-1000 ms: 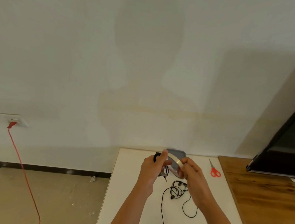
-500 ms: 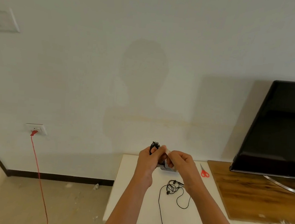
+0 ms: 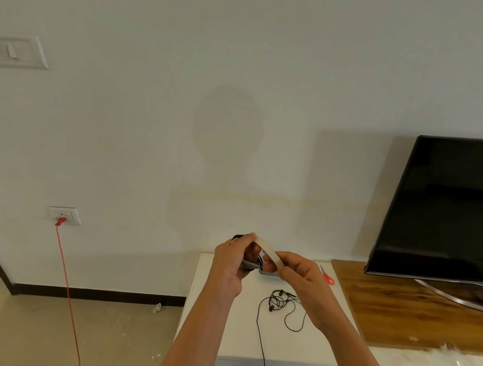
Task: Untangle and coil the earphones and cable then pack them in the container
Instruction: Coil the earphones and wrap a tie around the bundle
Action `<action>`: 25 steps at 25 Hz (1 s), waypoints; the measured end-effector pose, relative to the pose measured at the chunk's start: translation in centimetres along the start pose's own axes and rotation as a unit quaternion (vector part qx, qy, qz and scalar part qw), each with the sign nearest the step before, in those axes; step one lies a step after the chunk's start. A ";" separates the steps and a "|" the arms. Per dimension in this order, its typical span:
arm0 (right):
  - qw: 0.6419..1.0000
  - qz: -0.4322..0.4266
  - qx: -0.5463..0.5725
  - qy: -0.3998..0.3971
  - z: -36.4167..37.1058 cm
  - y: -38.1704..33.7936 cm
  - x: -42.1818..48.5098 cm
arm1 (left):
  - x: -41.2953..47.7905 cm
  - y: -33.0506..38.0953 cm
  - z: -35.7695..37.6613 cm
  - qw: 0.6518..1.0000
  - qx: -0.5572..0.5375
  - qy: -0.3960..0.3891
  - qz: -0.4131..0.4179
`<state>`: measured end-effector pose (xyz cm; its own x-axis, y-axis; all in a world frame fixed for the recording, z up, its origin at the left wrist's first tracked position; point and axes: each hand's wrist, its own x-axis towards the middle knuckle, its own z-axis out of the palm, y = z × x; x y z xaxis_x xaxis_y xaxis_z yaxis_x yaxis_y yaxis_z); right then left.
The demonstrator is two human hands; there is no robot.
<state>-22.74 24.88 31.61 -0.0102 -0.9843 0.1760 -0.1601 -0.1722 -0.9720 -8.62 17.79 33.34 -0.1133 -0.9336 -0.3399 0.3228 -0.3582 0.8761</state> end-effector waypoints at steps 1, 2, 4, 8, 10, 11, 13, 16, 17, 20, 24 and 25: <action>1.000 -0.004 -0.007 -0.001 -0.1 -0.1 -0.2 | -0.2 0.1 0.0 1.000 -0.013 -0.004 -0.013; 1.000 -0.007 -0.013 0.001 -0.2 -0.2 -0.4 | -0.3 0.2 -0.1 0.999 -0.030 -0.009 -0.028; 1.000 -0.009 -0.023 0.009 -0.4 -0.4 -0.7 | -0.6 0.2 -0.2 0.996 -0.068 -0.019 -0.055; 0.999 -0.009 -0.031 0.011 -0.5 -0.7 -1.1 | -0.9 0.4 -0.5 0.988 -0.112 -0.034 -0.096; 1.000 -0.013 -0.027 0.006 -0.5 -0.9 -1.3 | -1.1 0.4 -0.6 0.988 -0.110 -0.041 -0.103; 1.000 -0.015 -0.026 0.004 -0.4 -1.0 -1.4 | -1.2 0.3 -0.6 0.991 -0.088 -0.039 -0.097; 1.000 -0.016 -0.004 0.015 -0.6 -1.0 -1.4 | -1.0 -0.1 -0.8 0.999 0.012 -0.016 -0.046; 0.998 0.029 0.015 0.061 -1.1 -0.7 -1.1 | -1.0 -0.2 -1.6 0.988 0.140 0.040 0.043; 0.997 0.044 0.005 0.069 -1.3 -0.6 -1.0 | -1.1 -0.3 -1.9 0.985 0.156 0.032 0.060; 0.996 0.057 -0.052 0.052 -1.4 -0.9 -1.0 | -1.6 -0.9 -2.4 0.965 0.229 -0.028 0.126; 0.995 0.047 -0.083 0.012 -1.0 -1.3 -1.4 | -2.2 -1.7 -2.2 0.928 0.264 -0.114 0.238; 0.996 0.050 -0.073 0.010 -0.9 -1.3 -1.5 | -2.4 -1.9 -2.1 0.916 0.276 -0.134 0.260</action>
<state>-23.46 26.57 32.75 -0.0524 -0.9951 0.0843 -0.2995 -0.0649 -0.9519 -6.99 20.71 31.72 -0.3288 -0.9223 0.2030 -0.1177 0.2534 0.9602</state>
